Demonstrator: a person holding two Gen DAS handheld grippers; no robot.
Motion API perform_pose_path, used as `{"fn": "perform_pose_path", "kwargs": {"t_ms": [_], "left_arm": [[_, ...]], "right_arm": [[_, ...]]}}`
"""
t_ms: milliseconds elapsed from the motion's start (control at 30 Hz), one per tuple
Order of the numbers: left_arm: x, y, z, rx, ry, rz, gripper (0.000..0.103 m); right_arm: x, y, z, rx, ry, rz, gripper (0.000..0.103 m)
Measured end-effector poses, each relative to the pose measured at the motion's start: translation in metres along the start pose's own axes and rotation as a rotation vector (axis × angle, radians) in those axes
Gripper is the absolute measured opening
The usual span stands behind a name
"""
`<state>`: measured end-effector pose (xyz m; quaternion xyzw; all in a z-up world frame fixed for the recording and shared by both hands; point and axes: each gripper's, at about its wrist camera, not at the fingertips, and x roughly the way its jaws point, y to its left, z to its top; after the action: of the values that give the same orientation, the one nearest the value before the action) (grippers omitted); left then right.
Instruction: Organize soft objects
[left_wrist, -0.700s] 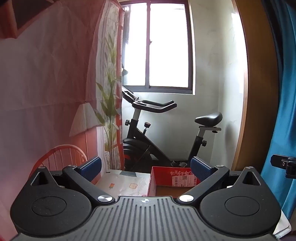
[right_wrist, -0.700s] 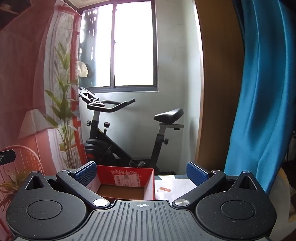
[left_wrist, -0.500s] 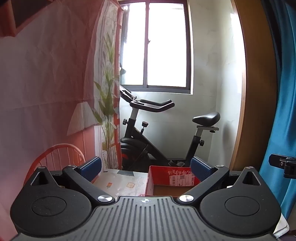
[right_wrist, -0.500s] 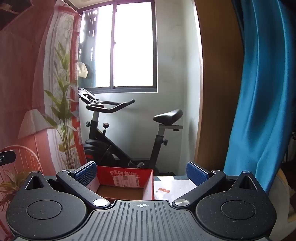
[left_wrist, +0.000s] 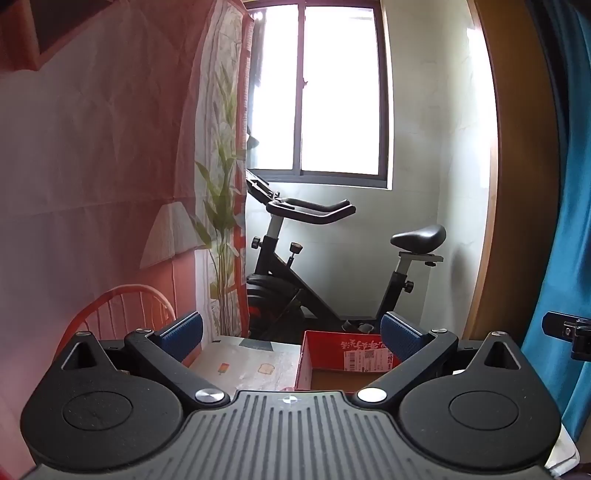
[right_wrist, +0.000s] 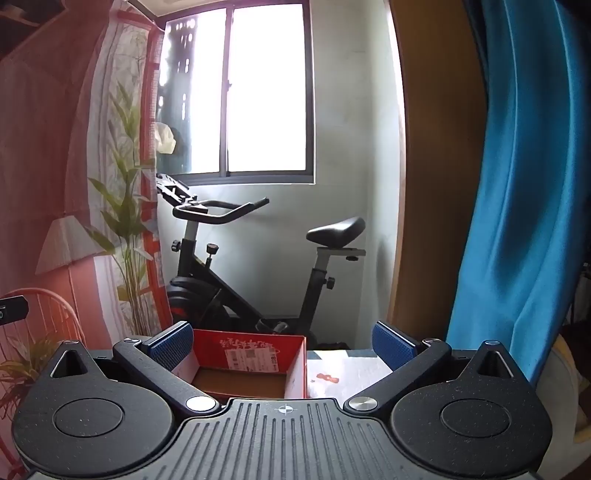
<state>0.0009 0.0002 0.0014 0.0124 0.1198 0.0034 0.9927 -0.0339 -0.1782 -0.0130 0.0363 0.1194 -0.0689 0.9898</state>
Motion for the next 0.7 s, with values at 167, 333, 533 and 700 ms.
{"fn": "perform_pose_path", "kwargs": {"t_ms": [167, 333, 533, 700], "left_arm": [[0.000, 0.000, 0.000, 0.000, 0.003, -0.011, 0.103], [0.002, 0.003, 0.000, -0.022, 0.019, -0.036, 0.103], [0.005, 0.009, -0.001, -0.051, 0.037, -0.047, 0.103], [0.005, 0.009, -0.001, -0.048, 0.031, -0.040, 0.103]], "right_arm": [[0.000, 0.000, 0.000, 0.000, -0.003, -0.002, 0.103], [0.000, 0.000, 0.000, 0.002, -0.005, 0.000, 0.103], [0.000, -0.001, 0.000, 0.002, -0.007, -0.001, 0.103], [0.000, -0.001, 0.000, 0.000, -0.009, -0.003, 0.103]]}}
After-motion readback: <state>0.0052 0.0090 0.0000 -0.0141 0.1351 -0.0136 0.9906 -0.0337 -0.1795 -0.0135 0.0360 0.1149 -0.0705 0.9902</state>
